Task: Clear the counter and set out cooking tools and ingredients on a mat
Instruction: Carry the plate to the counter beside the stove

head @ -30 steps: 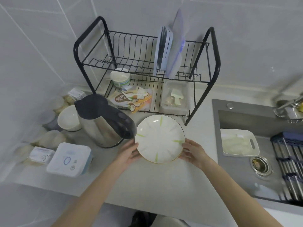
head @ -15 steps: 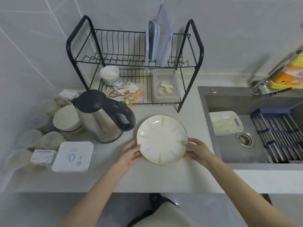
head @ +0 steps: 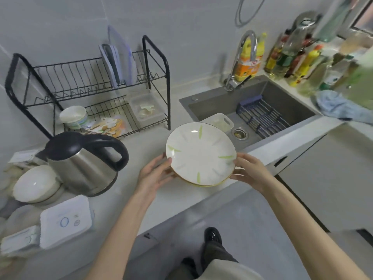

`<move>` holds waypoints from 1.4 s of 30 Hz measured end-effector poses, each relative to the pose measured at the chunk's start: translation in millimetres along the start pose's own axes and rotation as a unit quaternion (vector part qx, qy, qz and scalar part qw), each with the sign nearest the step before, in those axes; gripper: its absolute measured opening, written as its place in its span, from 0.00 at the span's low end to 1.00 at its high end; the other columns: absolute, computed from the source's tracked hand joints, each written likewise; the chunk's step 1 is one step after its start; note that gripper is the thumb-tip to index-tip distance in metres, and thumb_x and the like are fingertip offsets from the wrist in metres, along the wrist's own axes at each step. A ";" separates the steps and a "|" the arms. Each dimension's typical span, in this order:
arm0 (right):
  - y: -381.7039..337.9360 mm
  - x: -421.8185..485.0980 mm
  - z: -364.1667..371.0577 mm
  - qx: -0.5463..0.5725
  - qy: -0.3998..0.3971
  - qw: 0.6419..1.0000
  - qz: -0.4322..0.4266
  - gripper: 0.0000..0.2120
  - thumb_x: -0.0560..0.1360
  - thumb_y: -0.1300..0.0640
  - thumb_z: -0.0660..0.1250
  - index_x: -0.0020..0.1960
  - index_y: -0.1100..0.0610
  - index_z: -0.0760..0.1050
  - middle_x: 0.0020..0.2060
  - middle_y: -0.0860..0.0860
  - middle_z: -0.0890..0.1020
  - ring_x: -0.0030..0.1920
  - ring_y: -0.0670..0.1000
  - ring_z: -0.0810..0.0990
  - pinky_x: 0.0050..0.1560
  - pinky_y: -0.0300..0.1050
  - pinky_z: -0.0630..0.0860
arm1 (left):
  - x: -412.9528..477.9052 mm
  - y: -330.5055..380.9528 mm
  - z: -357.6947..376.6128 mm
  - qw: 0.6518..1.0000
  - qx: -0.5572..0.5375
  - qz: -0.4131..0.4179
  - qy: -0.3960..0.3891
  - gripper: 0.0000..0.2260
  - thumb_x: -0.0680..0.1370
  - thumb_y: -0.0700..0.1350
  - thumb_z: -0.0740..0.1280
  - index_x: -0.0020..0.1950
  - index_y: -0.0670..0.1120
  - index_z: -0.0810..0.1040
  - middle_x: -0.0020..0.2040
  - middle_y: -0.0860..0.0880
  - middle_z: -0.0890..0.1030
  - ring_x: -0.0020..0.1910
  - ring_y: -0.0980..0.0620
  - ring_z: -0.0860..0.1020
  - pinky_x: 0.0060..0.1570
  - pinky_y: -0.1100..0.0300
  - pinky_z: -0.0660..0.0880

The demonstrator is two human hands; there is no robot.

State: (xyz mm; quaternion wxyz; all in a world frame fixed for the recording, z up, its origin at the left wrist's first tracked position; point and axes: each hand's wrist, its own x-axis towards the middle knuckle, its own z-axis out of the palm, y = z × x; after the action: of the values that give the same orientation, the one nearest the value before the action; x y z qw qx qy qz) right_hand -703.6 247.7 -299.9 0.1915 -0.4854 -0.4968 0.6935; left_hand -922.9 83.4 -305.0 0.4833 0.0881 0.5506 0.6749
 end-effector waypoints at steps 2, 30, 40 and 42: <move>-4.6 -17.9 -18.8 0.018 0.020 1.000 -0.008 0.13 0.76 0.64 0.63 0.60 0.60 0.76 0.43 0.53 0.84 0.41 0.54 0.84 0.47 0.47 0.82 | -2.8 5.2 19.4 0.999 0.017 -0.001 -0.035 0.16 0.74 0.39 0.69 0.62 0.42 0.75 0.54 0.43 0.82 0.44 0.49 0.83 0.41 0.58 0.81; 75.1 -332.9 -398.3 0.274 0.430 0.853 -0.108 0.15 0.77 0.65 0.63 0.63 0.64 0.71 0.33 0.51 0.83 0.38 0.52 0.84 0.44 0.49 0.83 | -127.2 -191.5 477.0 0.862 0.203 -0.113 -0.451 0.18 0.73 0.38 0.72 0.62 0.41 0.75 0.46 0.44 0.85 0.45 0.48 0.84 0.42 0.56 0.82; 121.3 -457.0 -512.6 0.319 0.545 0.766 -0.123 0.12 0.76 0.65 0.64 0.59 0.63 0.75 0.42 0.57 0.84 0.41 0.53 0.84 0.37 0.46 0.82 | -228.2 -299.3 629.2 0.767 0.237 -0.168 -0.572 0.17 0.74 0.38 0.71 0.62 0.41 0.76 0.43 0.46 0.85 0.40 0.51 0.84 0.47 0.54 0.81; 128.6 -473.7 -531.4 0.329 0.564 0.747 -0.127 0.09 0.76 0.66 0.63 0.56 0.62 0.75 0.42 0.57 0.83 0.39 0.53 0.84 0.34 0.44 0.81 | -242.4 -319.6 656.8 0.755 0.245 -0.176 -0.582 0.18 0.73 0.38 0.71 0.62 0.41 0.76 0.46 0.46 0.85 0.42 0.51 0.84 0.43 0.56 0.81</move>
State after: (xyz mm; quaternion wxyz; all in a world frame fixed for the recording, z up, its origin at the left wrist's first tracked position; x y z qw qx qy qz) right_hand -1.2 105.1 -202.4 0.6709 -0.6275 -0.0964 0.3832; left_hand -192.3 310.4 -221.2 0.7827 0.4809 0.3155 0.2378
